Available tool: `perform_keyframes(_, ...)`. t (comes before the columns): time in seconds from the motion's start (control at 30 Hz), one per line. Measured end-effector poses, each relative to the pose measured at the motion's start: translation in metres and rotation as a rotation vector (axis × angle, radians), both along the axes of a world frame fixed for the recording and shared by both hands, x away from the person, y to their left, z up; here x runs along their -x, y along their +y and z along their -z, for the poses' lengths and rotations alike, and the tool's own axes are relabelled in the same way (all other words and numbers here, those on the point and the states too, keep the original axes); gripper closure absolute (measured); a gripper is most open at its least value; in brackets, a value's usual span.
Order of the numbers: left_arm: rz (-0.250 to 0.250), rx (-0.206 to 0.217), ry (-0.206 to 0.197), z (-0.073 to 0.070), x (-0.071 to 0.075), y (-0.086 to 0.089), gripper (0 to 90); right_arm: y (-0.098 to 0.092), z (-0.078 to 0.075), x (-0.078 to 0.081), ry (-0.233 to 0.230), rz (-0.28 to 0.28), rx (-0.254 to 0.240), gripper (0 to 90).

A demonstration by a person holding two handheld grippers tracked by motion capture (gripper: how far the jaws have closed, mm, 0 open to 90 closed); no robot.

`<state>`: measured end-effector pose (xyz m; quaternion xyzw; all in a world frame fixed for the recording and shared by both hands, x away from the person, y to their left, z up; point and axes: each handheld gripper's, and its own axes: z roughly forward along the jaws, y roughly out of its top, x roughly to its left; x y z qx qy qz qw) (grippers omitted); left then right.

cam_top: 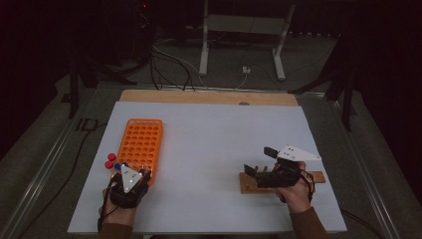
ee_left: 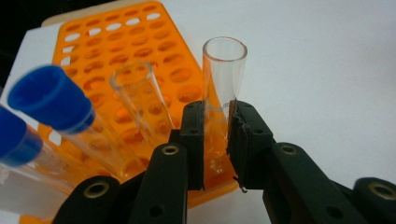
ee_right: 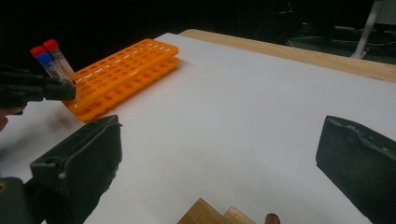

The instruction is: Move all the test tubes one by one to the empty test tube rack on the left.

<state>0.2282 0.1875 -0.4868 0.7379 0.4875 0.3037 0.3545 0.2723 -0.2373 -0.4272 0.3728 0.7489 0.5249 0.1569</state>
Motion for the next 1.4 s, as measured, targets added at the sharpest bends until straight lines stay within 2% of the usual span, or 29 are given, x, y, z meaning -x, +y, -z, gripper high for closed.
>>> perform_keyframes(0.33, -0.007, 0.013, 0.036, 0.002, -0.001, 0.002, 76.9, 0.002, 0.001, 0.000, 0.004, -0.009, 0.003, 0.5)
perform_keyframes(0.5, -0.011, 0.039, 0.048, 0.002, -0.001, 0.004, 75.9, 0.001, 0.002, 0.000, 0.005, -0.009, 0.004, 0.6)
perform_keyframes(0.57, 0.001, 0.063, 0.053, 0.001, -0.001, 0.005, 71.7, 0.000, 0.002, 0.000, 0.006, -0.006, 0.003, 0.6)
perform_keyframes(0.7, 0.007, 0.053, 0.024, -0.004, 0.003, 0.001, 59.4, -0.003, 0.002, 0.000, 0.008, -0.001, 0.005, 0.6)
perform_keyframes(0.8, 0.005, 0.061, -0.001, -0.009, 0.006, 0.000, 56.1, -0.005, 0.002, 0.000, 0.006, 0.001, 0.004, 0.6)
perform_keyframes(0.9, 0.004, 0.051, -0.035, -0.015, 0.009, -0.001, 53.2, -0.007, 0.003, 0.001, 0.004, 0.003, 0.005, 0.6)
perform_keyframes(1.07, 0.007, 0.061, -0.107, -0.027, 0.013, -0.002, 45.6, -0.011, 0.003, 0.001, 0.000, 0.014, 0.008, 0.6)
perform_keyframes(1.23, 0.022, 0.101, -0.182, -0.036, 0.012, 0.002, 34.7, -0.017, 0.005, 0.002, -0.015, 0.035, 0.020, 0.5)
perform_keyframes(1.4, 0.042, 0.155, -0.225, -0.037, 0.010, 0.010, 24.3, -0.026, 0.011, 0.005, -0.039, 0.058, 0.041, 0.5)
